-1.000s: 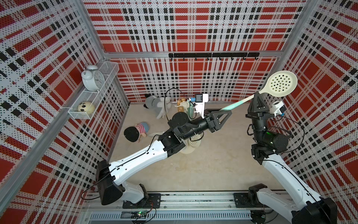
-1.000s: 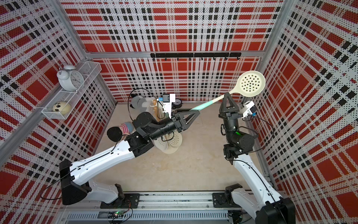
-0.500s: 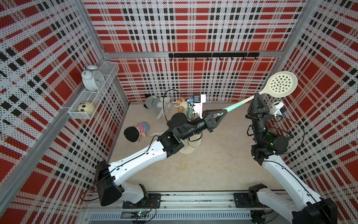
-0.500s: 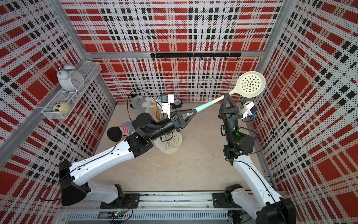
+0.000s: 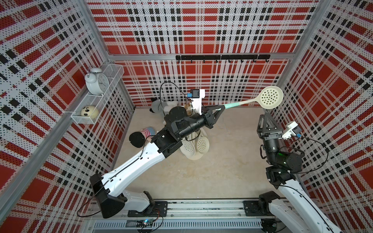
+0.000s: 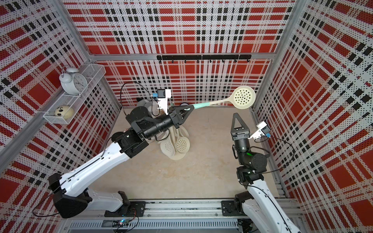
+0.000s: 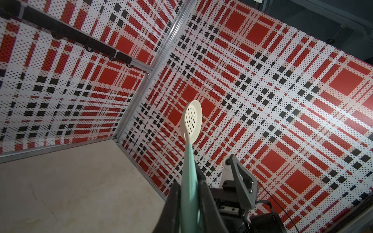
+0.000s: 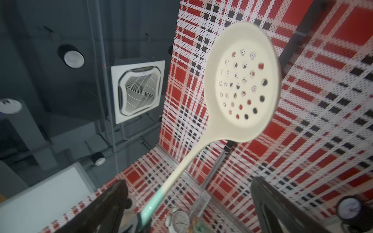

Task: Hang the skimmer on the kitchen utensil rack
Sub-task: Pick up the skimmer from the center of the board.

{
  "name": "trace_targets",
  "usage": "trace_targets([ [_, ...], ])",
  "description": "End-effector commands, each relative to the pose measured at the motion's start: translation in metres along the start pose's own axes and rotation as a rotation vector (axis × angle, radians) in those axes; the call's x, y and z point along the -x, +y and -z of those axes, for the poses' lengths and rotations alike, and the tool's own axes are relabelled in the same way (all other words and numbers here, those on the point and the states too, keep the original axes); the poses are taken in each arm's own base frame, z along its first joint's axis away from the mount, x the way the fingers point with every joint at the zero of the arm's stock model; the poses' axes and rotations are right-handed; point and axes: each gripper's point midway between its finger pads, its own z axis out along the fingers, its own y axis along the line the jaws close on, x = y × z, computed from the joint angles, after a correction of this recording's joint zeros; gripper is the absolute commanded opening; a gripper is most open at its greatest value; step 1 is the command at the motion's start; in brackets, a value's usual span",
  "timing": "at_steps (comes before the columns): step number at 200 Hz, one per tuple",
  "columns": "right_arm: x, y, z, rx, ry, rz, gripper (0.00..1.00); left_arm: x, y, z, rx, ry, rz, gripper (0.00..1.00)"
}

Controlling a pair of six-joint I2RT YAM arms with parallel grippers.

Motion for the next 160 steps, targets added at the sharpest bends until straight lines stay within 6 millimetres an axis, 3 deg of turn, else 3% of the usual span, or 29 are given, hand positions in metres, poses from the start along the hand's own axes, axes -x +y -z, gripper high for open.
trace_targets([
  [1,-0.027,-0.009,-0.001,-0.086,0.23,0.47,1.0,0.007,0.003,0.01,0.081,0.088,-0.104,0.0],
  [24,-0.057,0.001,-0.001,0.013,0.491,0.779,1.0,0.008,0.014,0.014,0.159,0.181,-0.155,0.0],
  [56,-0.091,0.005,0.003,0.152,0.774,0.955,1.0,0.004,0.028,0.018,0.204,0.276,-0.192,0.0],
  [87,-0.092,0.025,0.001,0.228,0.815,1.118,0.97,-0.004,0.032,0.023,0.213,0.357,-0.208,0.0],
  [120,-0.103,0.025,-0.003,0.242,0.902,1.234,0.92,-0.012,0.027,0.026,0.18,0.41,-0.206,0.0],
  [160,-0.123,0.027,-0.01,0.245,0.927,1.307,0.77,-0.014,0.021,0.027,0.147,0.425,-0.203,0.0],
])
